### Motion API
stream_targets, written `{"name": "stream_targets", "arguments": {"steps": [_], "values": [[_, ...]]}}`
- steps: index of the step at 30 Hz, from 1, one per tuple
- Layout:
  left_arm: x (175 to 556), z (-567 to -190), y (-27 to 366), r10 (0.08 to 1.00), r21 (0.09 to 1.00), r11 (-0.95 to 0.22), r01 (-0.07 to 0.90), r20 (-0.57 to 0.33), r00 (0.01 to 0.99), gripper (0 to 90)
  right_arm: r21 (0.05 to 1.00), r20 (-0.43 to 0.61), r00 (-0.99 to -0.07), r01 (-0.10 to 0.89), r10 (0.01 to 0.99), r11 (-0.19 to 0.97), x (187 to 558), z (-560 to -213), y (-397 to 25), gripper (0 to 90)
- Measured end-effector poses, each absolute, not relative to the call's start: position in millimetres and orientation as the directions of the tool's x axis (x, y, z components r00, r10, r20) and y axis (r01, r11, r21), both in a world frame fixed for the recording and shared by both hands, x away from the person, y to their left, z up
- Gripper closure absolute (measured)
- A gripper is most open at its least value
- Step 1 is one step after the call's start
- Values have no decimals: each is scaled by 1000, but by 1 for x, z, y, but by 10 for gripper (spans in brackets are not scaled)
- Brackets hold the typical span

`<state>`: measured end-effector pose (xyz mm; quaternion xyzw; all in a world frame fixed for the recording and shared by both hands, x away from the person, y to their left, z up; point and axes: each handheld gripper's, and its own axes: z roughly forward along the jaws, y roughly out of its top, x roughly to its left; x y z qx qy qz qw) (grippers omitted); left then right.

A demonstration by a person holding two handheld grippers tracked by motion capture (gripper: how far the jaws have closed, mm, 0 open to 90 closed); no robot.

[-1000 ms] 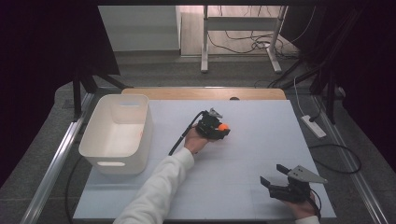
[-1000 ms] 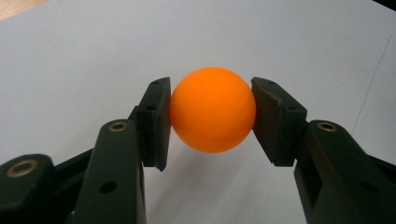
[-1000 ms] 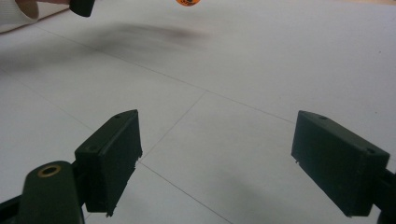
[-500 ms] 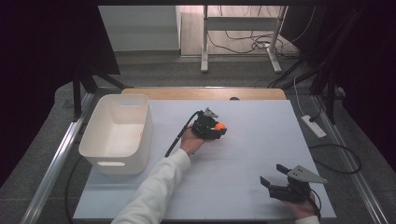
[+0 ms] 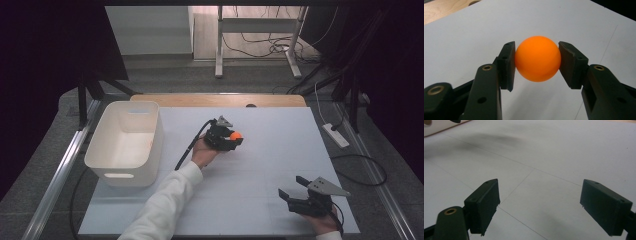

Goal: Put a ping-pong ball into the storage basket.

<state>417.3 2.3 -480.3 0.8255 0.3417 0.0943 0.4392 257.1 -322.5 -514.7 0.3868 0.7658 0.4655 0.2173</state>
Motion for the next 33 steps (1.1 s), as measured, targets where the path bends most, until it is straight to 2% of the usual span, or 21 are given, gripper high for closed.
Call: {"name": "stream_targets", "arguments": {"steps": [33], "values": [[392, -463, 20, 645, 823, -358, 441, -123, 754, 506, 879, 23, -603, 392, 798, 271, 257, -515, -322, 159]]}}
